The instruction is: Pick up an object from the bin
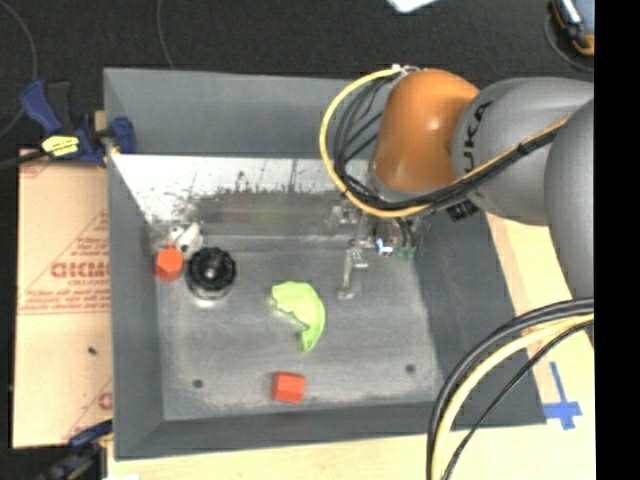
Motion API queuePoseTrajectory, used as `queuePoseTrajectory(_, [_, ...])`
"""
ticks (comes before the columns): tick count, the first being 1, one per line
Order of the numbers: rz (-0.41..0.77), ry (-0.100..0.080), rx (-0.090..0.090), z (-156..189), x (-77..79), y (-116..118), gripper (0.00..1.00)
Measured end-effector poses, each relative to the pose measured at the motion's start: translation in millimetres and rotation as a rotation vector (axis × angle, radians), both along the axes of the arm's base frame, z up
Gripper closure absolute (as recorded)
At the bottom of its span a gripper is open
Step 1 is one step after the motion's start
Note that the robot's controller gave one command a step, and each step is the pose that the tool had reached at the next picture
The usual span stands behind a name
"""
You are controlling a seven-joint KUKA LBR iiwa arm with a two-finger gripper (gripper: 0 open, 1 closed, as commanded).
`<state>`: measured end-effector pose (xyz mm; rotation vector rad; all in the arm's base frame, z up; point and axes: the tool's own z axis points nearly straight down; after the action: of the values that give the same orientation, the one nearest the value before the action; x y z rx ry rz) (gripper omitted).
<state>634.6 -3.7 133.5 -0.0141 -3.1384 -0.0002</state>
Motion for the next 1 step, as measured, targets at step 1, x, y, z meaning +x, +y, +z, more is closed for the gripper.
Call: queuePoseTrajectory(1, [0.0,-0.007,0.0,5.3,1.5,-0.1,0.0])
